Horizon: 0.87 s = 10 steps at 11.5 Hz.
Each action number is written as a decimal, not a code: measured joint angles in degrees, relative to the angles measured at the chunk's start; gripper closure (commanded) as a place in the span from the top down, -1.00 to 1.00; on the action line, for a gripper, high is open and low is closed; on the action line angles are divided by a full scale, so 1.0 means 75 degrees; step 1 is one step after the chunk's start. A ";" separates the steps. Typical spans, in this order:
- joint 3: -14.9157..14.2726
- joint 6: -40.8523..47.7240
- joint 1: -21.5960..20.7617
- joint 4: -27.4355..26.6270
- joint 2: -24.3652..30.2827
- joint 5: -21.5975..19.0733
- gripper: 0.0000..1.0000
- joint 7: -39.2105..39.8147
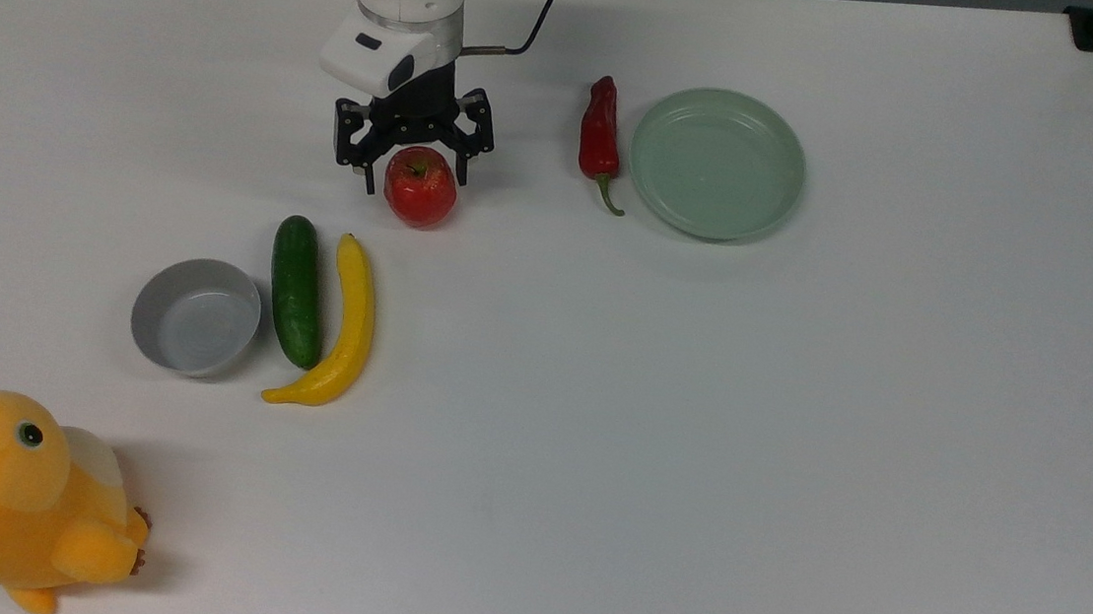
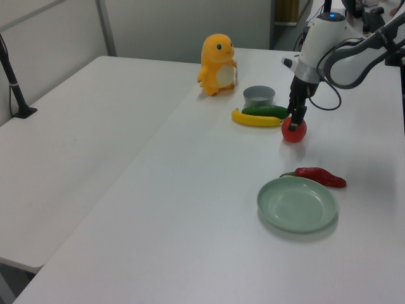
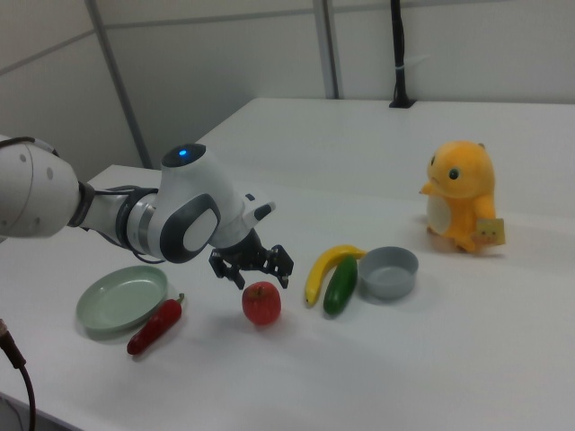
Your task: Red apple placed in the center of the desktop
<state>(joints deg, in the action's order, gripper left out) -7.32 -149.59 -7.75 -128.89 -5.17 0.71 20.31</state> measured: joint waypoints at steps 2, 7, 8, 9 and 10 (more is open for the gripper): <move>0.0002 0.0253 0.0000 0.0254 0.0073 0.0000 1.00 -0.0526; 0.0013 0.4008 0.0007 0.2828 0.0600 0.0001 1.00 -0.2170; 0.0013 0.5026 0.0017 0.3600 0.0698 -0.0007 1.00 -0.2455; 0.0012 0.5676 0.0039 0.4102 0.0793 -0.0112 1.00 -0.2687; 0.0012 0.6090 0.0070 0.4423 0.0873 -0.0339 1.00 -0.2965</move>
<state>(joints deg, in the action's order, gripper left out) -7.22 -103.92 -7.22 -95.72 1.38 -1.83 -1.93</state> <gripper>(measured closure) 0.000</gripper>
